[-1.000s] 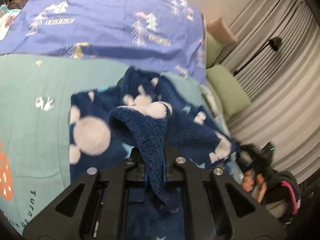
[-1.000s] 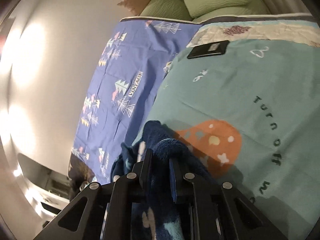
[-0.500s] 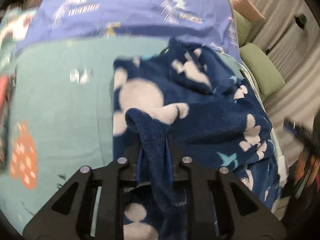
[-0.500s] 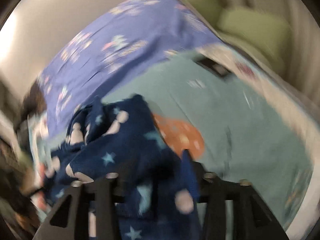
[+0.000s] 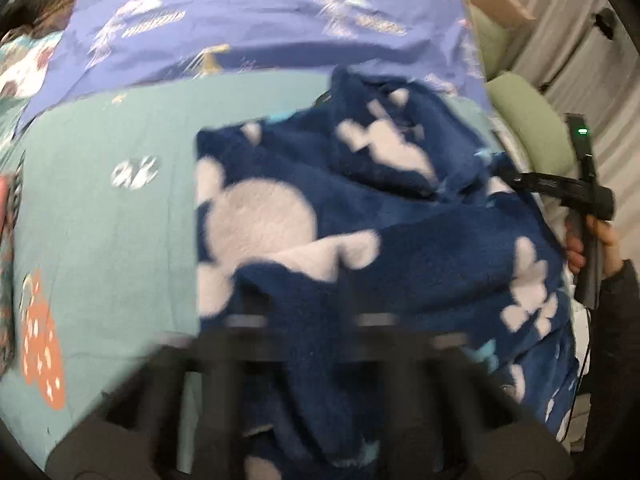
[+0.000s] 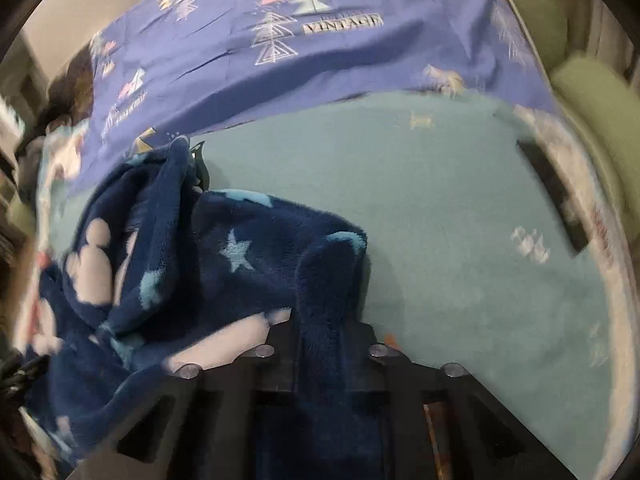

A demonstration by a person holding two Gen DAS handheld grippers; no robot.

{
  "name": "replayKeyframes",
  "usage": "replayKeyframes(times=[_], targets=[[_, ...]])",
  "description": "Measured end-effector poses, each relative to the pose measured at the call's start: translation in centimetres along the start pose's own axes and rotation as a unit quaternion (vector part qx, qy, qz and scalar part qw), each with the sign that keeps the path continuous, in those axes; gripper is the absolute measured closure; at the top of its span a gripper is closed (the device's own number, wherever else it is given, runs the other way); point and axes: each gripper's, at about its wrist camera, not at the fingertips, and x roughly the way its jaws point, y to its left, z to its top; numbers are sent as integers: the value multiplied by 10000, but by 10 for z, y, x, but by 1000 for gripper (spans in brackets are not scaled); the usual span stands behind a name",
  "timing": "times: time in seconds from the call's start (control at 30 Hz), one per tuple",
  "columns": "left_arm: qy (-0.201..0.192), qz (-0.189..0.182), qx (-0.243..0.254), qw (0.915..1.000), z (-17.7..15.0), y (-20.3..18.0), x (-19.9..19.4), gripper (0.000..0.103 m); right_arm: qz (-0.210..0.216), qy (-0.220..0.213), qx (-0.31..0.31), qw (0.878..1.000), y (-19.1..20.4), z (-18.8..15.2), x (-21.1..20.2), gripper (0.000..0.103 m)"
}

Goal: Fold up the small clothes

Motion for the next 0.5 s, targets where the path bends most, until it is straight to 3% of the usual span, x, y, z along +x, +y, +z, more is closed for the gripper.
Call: replayKeyframes(times=[0.1,0.2,0.27,0.37,0.43,0.5], targets=[[-624,-291,45,9976,5,-7,-29,97,445,-648,645,9948,-33,2,-25,92],[-1069,-170,296,9937,9,-12,-50,96,334,-414,1006,9935,-61,1,-10,92],[-1058,44,404,9936,10,-9,-42,94,198,-127,980,9949,-65,-6,8,89],[-672,394,352,9963,8,3,-10,93,111,-266,1146,9930,-65,-9,-3,74],[-482,485,250,9973,2,10,1,85,66,-363,1137,9928,-62,-11,-18,73],[-548,505,134,9971,-3,16,-3,74,-44,-538,802,9953,-49,-14,-40,73]])
